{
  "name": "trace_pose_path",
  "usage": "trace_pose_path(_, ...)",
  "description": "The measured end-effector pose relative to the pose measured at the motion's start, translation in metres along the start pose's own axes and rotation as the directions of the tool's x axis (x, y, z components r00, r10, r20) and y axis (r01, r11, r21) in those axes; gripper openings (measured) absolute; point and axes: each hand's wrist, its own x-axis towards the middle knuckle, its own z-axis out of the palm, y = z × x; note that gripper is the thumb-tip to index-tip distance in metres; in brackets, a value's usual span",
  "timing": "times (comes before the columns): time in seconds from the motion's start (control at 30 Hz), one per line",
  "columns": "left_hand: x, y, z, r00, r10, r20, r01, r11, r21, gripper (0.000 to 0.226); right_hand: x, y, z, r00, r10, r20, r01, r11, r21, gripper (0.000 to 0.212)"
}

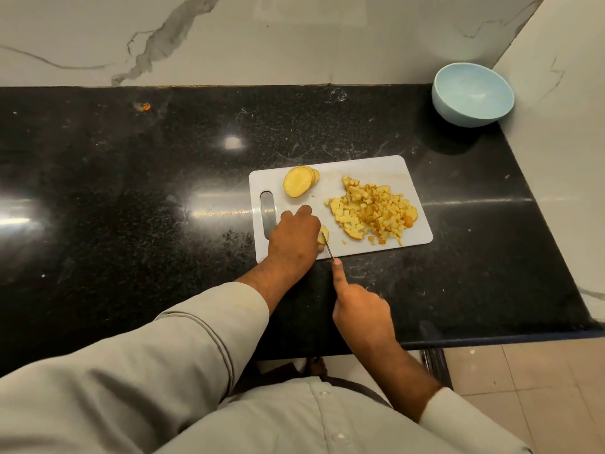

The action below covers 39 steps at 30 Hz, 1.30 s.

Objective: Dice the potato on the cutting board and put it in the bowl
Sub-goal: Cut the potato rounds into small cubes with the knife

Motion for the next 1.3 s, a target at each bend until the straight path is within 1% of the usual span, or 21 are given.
trace_pose_path(0.13, -0.004, -0.005, 0.005, 0.999, 0.02, -0.03, -0.021, 0.999, -0.027, 0.035, -0.018, 0.007, 0.002, 1.0, 0.019, -0.021, -0.019, 1.0, -0.012, 0.068)
trace_pose_path(0.2, -0.007, -0.011, 0.007, 0.999, 0.031, -0.027, -0.033, 0.996, -0.078, 0.039, -0.022, 0.01, -0.001, 0.996, 0.051, -0.074, -0.052, 0.999, -0.006, 0.064)
trace_pose_path(0.3, -0.007, -0.016, 0.004, 1.0, 0.016, 0.011, -0.014, 0.99, -0.144, 0.045, -0.017, 0.009, -0.009, 0.986, 0.099, -0.133, -0.097, 0.995, 0.021, 0.064)
trace_pose_path(0.37, -0.005, -0.017, 0.002, 1.0, -0.01, 0.02, 0.013, 0.989, -0.146, 0.041, -0.007, 0.004, -0.012, 0.987, 0.056, -0.15, -0.056, 0.998, 0.008, 0.063)
trace_pose_path(0.43, -0.004, -0.015, 0.001, 1.0, -0.008, 0.024, 0.01, 0.996, -0.092, 0.039, 0.005, -0.002, -0.013, 0.986, 0.016, -0.166, -0.016, 1.0, 0.002, 0.061)
trace_pose_path(0.5, -0.003, -0.011, 0.0, 1.0, 0.003, 0.015, -0.002, 0.999, -0.051, 0.038, 0.016, -0.006, -0.014, 0.987, -0.006, -0.16, 0.006, 1.0, 0.0, 0.061)
trace_pose_path(0.6, -0.002, -0.011, -0.001, 1.0, 0.001, -0.007, -0.001, 0.998, -0.058, 0.036, 0.027, -0.011, -0.01, 0.989, -0.018, -0.148, 0.016, 1.0, -0.018, 0.063)
trace_pose_path(0.77, -0.003, -0.009, 0.0, 0.999, 0.019, -0.031, -0.02, 0.999, -0.03, 0.029, 0.041, -0.019, -0.009, 0.992, 0.007, -0.123, -0.006, 1.0, 0.007, 0.067)
trace_pose_path(0.97, -0.002, -0.008, 0.001, 0.999, 0.015, -0.044, -0.016, 0.999, -0.031, 0.03, 0.049, -0.025, -0.008, 0.992, 0.02, -0.127, -0.017, 1.0, 0.023, 0.068)
trace_pose_path(1.07, -0.004, -0.006, 0.002, 0.998, 0.01, -0.06, -0.013, 0.999, -0.052, 0.024, 0.053, -0.028, -0.007, 0.994, 0.005, -0.113, -0.004, 1.0, 0.015, 0.07)
trace_pose_path(1.17, -0.005, -0.006, 0.002, 0.998, 0.013, -0.055, -0.014, 1.0, -0.022, 0.023, 0.049, -0.026, -0.007, 0.996, 0.0, -0.084, 0.0, 1.0, -0.002, 0.072)
trace_pose_path(1.3, -0.005, -0.007, 0.002, 0.999, 0.027, -0.045, -0.027, 1.0, -0.001, 0.029, 0.023, -0.015, -0.002, 0.997, -0.02, -0.071, 0.019, 1.0, -0.009, 0.073)
